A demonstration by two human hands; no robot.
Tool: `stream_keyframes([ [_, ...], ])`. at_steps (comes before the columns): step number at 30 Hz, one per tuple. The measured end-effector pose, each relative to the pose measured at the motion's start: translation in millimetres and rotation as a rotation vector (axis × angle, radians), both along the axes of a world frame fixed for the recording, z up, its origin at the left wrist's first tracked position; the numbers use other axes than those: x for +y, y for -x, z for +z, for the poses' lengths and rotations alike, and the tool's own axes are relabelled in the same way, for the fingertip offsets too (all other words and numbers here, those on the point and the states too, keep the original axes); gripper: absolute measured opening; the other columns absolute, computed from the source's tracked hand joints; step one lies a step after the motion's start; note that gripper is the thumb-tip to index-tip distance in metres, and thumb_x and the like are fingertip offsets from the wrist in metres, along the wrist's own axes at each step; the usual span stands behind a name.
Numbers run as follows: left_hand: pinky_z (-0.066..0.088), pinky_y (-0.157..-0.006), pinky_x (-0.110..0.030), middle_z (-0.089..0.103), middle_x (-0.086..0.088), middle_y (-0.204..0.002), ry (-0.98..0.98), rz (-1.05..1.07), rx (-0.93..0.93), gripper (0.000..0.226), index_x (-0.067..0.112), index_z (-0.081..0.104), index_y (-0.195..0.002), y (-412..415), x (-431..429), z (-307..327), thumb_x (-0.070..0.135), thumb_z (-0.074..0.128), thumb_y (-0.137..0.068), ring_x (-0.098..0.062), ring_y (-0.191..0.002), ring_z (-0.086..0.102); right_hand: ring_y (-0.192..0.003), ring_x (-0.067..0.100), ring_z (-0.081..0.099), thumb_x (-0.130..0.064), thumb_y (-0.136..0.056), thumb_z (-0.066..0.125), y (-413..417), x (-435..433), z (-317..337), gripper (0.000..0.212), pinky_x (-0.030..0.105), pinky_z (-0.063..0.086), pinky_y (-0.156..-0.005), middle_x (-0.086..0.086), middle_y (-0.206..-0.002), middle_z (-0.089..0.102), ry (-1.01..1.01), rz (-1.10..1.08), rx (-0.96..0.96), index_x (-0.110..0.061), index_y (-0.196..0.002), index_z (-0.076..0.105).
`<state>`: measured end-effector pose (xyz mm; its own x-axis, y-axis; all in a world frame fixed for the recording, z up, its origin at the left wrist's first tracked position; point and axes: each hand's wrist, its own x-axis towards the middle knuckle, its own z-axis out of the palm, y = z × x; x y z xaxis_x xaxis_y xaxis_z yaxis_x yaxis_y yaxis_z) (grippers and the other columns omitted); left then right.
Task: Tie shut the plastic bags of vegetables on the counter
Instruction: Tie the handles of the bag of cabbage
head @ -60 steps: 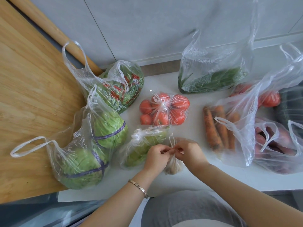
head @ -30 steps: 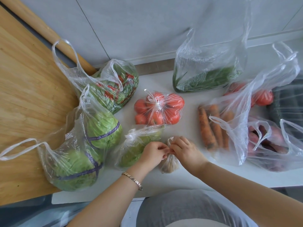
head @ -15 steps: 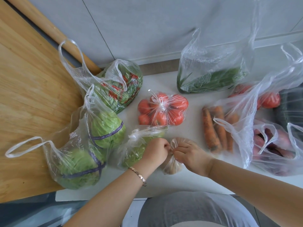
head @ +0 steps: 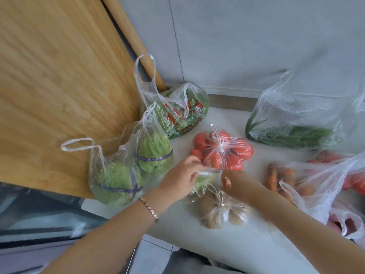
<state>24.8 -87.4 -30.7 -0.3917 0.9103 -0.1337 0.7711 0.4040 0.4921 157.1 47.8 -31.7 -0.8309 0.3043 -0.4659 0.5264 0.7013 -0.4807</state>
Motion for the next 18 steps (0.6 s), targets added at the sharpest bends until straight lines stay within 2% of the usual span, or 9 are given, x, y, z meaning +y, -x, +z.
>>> stream_keyframes([
  [2,0.050,-0.089,-0.031,0.054,-0.003,-0.118,-0.127,0.164,0.017,0.026,0.011,0.064,-0.110,16.5,-11.1,16.0,0.004,0.051,-0.089,-0.015,-0.099,0.058,-0.087,0.018,0.055,-0.025,-0.089,0.054,24.6,-1.8,15.0,0.005,0.025,0.043,-0.073,0.002,-0.104,0.063,0.015,0.027,0.070,-0.023,-0.088,0.049],
  [5,0.050,-0.091,-0.035,0.056,-0.005,-0.115,-0.242,0.379,0.111,0.028,0.011,0.062,-0.111,42.1,-31.7,34.9,0.000,0.051,-0.087,-0.015,-0.096,0.056,-0.095,0.022,0.061,-0.023,-0.090,0.052,62.8,-17.5,35.1,0.017,0.025,0.046,-0.079,0.001,-0.102,0.064,0.011,0.053,0.181,-0.015,-0.105,0.054],
  [7,0.048,-0.093,-0.040,0.055,-0.005,-0.117,-0.274,0.567,0.237,0.031,0.011,0.059,-0.114,58.7,-50.5,41.4,0.001,0.053,-0.085,-0.019,-0.101,0.054,-0.095,0.022,0.062,-0.024,-0.090,0.051,92.3,-30.8,43.5,0.022,0.030,0.051,-0.083,0.005,-0.107,0.065,0.030,0.037,0.215,-0.014,-0.109,0.054],
  [10,0.041,-0.094,-0.043,0.052,-0.012,-0.115,-0.234,0.865,0.397,0.030,0.006,0.054,-0.109,83.0,-80.1,42.1,0.010,0.060,-0.080,-0.031,-0.110,0.046,-0.101,0.021,0.061,-0.032,-0.091,0.047,139.9,-46.4,46.6,0.031,0.036,0.050,-0.090,0.004,-0.114,0.063,0.059,-0.021,0.202,-0.014,-0.115,0.055],
  [12,0.038,-0.096,-0.043,0.048,-0.015,-0.116,-0.195,1.073,0.288,0.035,0.004,0.049,-0.108,105.3,-97.0,42.0,0.019,0.063,-0.080,-0.032,-0.110,0.042,-0.104,0.020,0.058,-0.039,-0.091,0.046,174.1,-57.4,45.5,0.039,0.035,0.049,-0.091,0.003,-0.120,0.059,0.053,-0.093,0.214,-0.014,-0.120,0.052],
  [14,0.043,-0.093,-0.046,0.051,-0.014,-0.114,-0.204,1.205,0.136,0.035,0.006,0.055,-0.104,129.2,-108.1,39.0,0.028,0.066,-0.078,-0.031,-0.108,0.047,-0.112,0.024,0.053,-0.046,-0.089,0.046,206.0,-67.6,43.1,0.052,0.038,0.046,-0.095,0.008,-0.128,0.051,0.016,-0.198,0.232,-0.012,-0.129,0.043],
  [16,0.048,-0.081,-0.039,0.062,-0.010,-0.087,-0.304,1.160,0.013,0.014,0.011,0.065,-0.078,148.2,-116.7,34.2,0.025,0.069,-0.076,-0.028,-0.085,0.056,-0.126,0.030,0.040,-0.052,-0.087,0.047,238.3,-78.2,39.3,0.067,0.043,0.038,-0.104,0.014,-0.137,0.041,-0.030,-0.281,0.183,-0.008,-0.136,0.032],
  [17,0.047,-0.071,-0.033,0.059,-0.009,-0.069,-0.345,1.148,-0.107,0.018,0.012,0.060,-0.061,156.4,-117.1,33.2,0.019,0.068,-0.076,-0.025,-0.069,0.055,-0.130,0.032,0.033,-0.053,-0.086,0.048,253.5,-82.6,38.0,0.071,0.044,0.034,-0.106,0.016,-0.140,0.036,-0.041,-0.313,0.135,-0.008,-0.138,0.028],
  [18,0.044,-0.061,-0.029,0.054,-0.008,-0.058,-0.363,1.177,-0.270,0.026,0.009,0.054,-0.053,161.7,-114.5,33.0,0.014,0.066,-0.076,-0.024,-0.059,0.051,-0.132,0.033,0.029,-0.053,-0.085,0.049,265.3,-85.3,36.1,0.073,0.045,0.033,-0.105,0.018,-0.141,0.034,-0.046,-0.336,0.085,-0.008,-0.138,0.026],
])
